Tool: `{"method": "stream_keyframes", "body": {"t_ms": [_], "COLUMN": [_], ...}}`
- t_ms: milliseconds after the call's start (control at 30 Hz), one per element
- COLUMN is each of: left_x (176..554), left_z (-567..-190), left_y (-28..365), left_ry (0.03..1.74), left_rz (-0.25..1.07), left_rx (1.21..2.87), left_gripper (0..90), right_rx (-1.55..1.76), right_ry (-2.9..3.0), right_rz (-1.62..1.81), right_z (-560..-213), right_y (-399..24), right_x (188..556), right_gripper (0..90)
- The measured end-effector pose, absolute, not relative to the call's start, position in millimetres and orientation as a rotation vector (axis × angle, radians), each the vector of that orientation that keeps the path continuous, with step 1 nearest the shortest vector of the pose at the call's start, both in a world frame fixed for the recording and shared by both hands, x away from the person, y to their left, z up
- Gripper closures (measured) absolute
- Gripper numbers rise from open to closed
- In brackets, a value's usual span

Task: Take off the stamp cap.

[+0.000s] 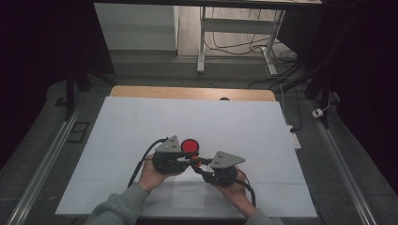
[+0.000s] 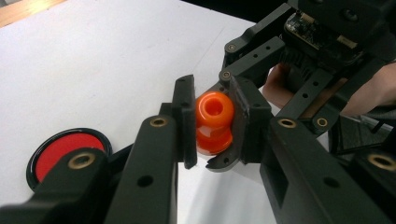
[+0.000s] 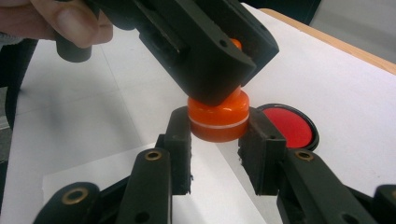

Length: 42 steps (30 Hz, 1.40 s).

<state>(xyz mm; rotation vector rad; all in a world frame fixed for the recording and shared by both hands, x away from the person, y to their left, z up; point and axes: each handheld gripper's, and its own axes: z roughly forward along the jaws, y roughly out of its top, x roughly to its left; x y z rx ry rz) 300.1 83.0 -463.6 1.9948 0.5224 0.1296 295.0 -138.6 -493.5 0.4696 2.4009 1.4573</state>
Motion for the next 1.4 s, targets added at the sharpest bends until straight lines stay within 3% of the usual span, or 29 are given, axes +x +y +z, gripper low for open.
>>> {"method": "stream_keyframes", "body": {"t_ms": [633, 733, 833, 1400], "left_x": [299, 298, 299, 303], "left_z": [-464, -458, -453, -456], "left_y": [81, 92, 107, 107], "left_ry": [0.532, 0.572, 0.575, 0.562], "left_rz": [0.136, 0.230, 0.237, 0.154], "left_rx": [1.995, 1.914, 1.905, 1.920], "left_gripper": [72.8, 72.9, 72.8, 72.5], "right_rx": [0.465, 0.497, 0.552, 0.547], "right_ry": [2.420, 2.440, 2.441, 2.387], "right_rz": [1.444, 1.410, 1.427, 1.435], "right_z": [-493, -496, -506, -497], "right_y": [-140, -140, -145, -160], "right_x": [296, 297, 299, 301], "right_gripper": [65.2, 65.4, 65.3, 65.0]}}
